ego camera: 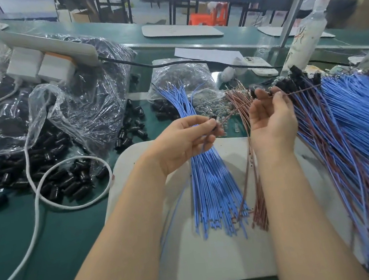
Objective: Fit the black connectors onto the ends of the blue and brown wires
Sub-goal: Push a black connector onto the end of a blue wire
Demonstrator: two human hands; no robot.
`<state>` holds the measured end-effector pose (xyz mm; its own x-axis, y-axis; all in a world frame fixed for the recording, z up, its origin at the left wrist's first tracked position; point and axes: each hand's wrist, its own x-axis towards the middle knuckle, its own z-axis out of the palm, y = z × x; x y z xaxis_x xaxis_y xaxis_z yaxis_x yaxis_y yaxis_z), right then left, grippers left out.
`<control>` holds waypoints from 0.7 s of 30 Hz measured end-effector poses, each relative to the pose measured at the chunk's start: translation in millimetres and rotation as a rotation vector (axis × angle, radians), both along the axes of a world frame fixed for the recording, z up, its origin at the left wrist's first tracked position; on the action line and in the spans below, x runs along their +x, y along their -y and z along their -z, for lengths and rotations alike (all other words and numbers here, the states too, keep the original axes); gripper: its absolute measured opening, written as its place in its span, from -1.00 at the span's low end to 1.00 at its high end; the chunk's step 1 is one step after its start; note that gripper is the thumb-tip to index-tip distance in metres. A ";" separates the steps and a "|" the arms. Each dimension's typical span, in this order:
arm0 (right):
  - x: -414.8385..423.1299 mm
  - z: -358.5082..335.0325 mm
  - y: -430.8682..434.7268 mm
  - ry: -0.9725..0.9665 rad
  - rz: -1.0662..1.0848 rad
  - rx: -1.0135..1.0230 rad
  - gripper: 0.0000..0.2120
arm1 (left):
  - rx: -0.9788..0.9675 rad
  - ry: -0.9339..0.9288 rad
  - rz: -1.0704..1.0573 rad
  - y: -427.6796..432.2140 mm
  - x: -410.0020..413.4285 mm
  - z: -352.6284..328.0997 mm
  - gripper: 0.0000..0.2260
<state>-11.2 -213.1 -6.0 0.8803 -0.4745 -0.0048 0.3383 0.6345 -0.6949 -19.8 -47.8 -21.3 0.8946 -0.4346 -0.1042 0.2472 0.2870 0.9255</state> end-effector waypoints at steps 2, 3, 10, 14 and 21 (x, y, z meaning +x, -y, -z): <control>2.4 2.3 -4.2 -0.027 -0.095 -0.083 -0.90 | -0.006 0.023 -0.051 1.1 1.4 0.7 -0.93; 3.6 4.2 -8.1 -0.069 -0.146 -0.222 -0.90 | -0.018 0.027 -0.075 1.6 2.0 0.9 -0.93; 2.6 17.1 -31.5 -0.247 -0.393 -1.063 -0.76 | 0.077 0.059 -0.329 4.3 9.9 8.6 -0.96; 4.9 17.6 -28.8 -0.204 -0.124 -1.003 -0.80 | 0.324 0.228 -0.472 6.1 13.8 17.1 -0.91; 3.8 11.0 -27.4 -0.094 0.085 -0.744 -0.84 | 0.668 0.443 -0.528 7.4 14.0 22.5 -0.95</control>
